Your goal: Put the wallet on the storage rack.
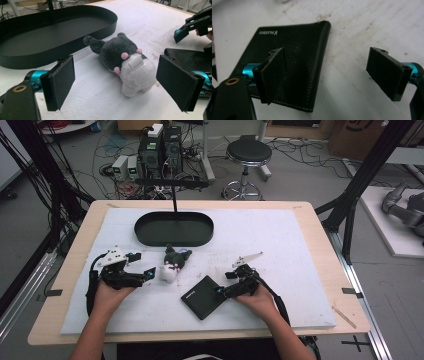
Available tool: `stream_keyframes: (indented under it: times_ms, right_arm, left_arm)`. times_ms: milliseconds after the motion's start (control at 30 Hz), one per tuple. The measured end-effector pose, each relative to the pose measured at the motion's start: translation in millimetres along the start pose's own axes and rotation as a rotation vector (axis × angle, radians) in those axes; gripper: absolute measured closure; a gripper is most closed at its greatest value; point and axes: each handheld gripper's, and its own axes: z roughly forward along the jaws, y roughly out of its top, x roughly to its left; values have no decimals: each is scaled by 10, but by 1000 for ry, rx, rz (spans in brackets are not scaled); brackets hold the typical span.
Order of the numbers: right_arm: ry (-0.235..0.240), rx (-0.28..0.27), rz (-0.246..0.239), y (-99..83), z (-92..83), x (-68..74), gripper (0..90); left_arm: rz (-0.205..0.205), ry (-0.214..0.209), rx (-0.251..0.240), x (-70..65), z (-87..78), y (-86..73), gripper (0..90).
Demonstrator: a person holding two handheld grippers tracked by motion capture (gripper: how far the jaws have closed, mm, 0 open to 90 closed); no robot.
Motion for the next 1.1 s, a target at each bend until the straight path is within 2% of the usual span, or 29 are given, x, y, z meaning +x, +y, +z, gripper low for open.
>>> stream_keyframes:
  times_ms: [67, 100, 167, 233, 267, 300, 367, 400, 467, 533, 633, 767, 833, 1000, 1100]
  right_arm:
    - [-7, -3, 0, -2, 11, 21, 209]
    - [10, -7, -13, -3, 14, 23, 273]
    - [11, 0, -22, -5, 23, 51, 273]
    - [-12, 6, -64, -5, 48, 110, 304]
    - [-16, 12, -78, -3, 51, 134, 348]
    - [11, 13, -74, -2, 53, 143, 396]
    - [22, 13, -76, -8, 60, 157, 435]
    - [38, 16, -72, -8, 59, 157, 485]
    - [61, 19, -50, -11, 58, 140, 507]
    - [64, 21, -43, -10, 55, 128, 552]
    - [76, 20, -7, -13, 48, 112, 638]
    - [60, 1, -6, -11, 31, 117, 753]
    - [50, -4, -24, -7, 23, 130, 784]
    - [58, -19, -21, 5, -9, 131, 826]
    - [69, -63, -26, 38, -66, 147, 837]
  left_arm:
    - [1, 0, 0, 0, -5, 2, 154]
    - [1, 0, 0, 1, -7, 2, 155]
    - [-1, 2, 0, 1, -9, 2, 154]
    - [-3, 3, -1, 0, -6, 1, 154]
    - [0, 3, 1, -1, -6, 2, 155]
    - [2, 3, 1, -1, -6, 2, 155]
    - [5, 6, 2, -4, -7, 4, 155]
    - [4, 8, 0, -6, -8, 5, 155]
    - [5, 6, -2, -6, -11, 7, 155]
    - [6, 6, -2, -8, -12, 7, 155]
    - [10, 8, -1, -12, -10, 7, 155]
    - [17, 19, -4, -17, -19, 13, 155]
    - [19, 21, -11, -17, -29, 21, 155]
    - [18, 29, -14, -9, -54, 23, 156]
    - [15, 33, -20, 3, -80, 28, 156]
